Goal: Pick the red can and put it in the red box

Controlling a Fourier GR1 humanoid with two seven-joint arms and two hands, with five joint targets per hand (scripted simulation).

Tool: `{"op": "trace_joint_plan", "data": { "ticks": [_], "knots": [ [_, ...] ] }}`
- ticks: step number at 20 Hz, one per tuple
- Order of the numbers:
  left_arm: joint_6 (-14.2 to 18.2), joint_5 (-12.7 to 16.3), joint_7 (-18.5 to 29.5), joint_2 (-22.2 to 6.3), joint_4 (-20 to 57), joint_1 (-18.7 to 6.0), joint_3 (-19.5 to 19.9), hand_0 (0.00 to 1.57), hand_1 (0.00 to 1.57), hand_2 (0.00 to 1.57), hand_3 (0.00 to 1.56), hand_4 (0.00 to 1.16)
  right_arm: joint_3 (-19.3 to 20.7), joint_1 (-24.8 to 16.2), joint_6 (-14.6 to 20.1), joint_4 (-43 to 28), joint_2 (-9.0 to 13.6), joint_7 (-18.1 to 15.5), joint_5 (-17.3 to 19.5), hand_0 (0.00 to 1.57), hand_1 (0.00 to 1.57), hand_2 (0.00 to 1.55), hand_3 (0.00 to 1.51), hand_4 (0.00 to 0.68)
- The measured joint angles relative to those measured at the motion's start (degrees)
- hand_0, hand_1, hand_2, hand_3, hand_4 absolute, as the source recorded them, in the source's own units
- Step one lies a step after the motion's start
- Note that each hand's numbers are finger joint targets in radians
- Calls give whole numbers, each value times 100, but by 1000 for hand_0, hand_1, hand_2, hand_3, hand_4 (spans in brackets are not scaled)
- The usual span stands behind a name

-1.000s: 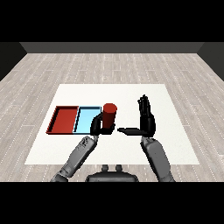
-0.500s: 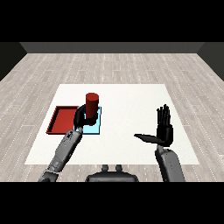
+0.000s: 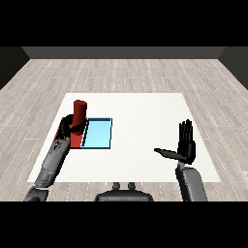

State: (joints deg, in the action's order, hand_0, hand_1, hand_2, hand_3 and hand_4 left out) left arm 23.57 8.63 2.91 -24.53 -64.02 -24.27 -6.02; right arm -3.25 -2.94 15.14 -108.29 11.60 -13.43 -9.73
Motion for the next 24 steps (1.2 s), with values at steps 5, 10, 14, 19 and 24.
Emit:
{"op": "trace_joint_plan", "data": {
  "ticks": [5, 10, 14, 19, 24],
  "knots": [
    [-142, -220, 201, -523, 1269, -253, 380, 1571, 1571, 1544, 1462, 1023, 0, -79, -181, 201, -43, -172, -70, 0, 0, 0, 0, 0],
    [-250, -455, 511, -588, 2930, -819, 597, 1519, 1519, 1447, 1384, 1022, -82, 73, -175, 344, -73, -200, 121, 0, 0, 0, 0, 0],
    [-248, -699, 611, -430, 4054, -1244, 577, 1130, 1130, 1141, 1309, 906, -100, 372, -143, 727, -75, -259, 320, 0, 0, 0, 0, 0],
    [-162, -838, 743, -167, 5015, -1503, 636, 1353, 1353, 1369, 1276, 938, -91, 556, -80, 1260, -148, -494, 522, 0, 0, 0, 0, 0],
    [-766, -1000, 877, -209, 5556, -1605, 558, 0, 0, 0, 0, 308, 20, 679, -80, 1394, -82, -491, 571, 0, 0, 0, 0, 0]
  ]
}}
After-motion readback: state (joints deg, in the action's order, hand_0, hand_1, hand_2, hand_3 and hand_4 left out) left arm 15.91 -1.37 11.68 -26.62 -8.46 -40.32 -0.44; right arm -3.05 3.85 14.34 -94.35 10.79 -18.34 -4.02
